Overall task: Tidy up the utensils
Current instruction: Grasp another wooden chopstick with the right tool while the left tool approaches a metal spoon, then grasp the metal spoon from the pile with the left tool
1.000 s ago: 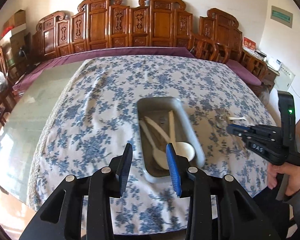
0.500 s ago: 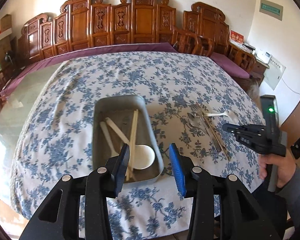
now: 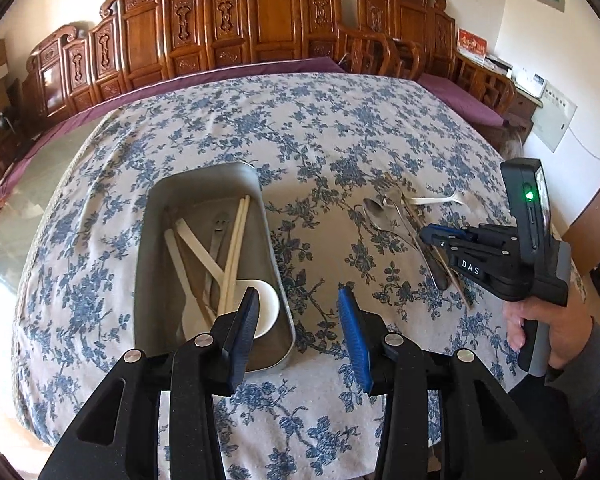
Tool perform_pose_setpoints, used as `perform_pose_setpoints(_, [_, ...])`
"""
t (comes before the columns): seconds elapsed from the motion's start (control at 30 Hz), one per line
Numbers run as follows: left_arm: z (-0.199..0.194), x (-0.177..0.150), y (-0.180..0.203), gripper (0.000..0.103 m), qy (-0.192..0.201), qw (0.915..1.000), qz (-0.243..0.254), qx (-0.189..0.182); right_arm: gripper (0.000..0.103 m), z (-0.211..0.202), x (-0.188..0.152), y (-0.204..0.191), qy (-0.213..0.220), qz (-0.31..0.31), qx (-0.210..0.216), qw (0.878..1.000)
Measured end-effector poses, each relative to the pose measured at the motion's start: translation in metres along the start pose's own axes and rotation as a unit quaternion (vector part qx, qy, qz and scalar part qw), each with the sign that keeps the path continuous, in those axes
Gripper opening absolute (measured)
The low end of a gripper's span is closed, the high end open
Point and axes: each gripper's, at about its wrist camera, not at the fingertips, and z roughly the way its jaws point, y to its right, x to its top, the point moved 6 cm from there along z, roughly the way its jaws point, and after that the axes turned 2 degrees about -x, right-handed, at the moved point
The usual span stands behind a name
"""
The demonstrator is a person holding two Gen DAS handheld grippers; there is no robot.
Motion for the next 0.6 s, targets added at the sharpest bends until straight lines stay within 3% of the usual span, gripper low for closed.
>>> perform_pose_setpoints(0.23, [0.021,0.01,0.026,0.039,-0.003,0.9999,0.009,-0.008,0.006,-0.004,-0.002,0.021,0.019,-0.013,-0.031,0.999])
perform_pose_setpoints(0.6, [0.083,0.041,0.052,0.039,-0.018,0.9997,-0.007,-0.017,0.006,-0.009,0.003,0.065,0.045,0.044,-0.02,0.998])
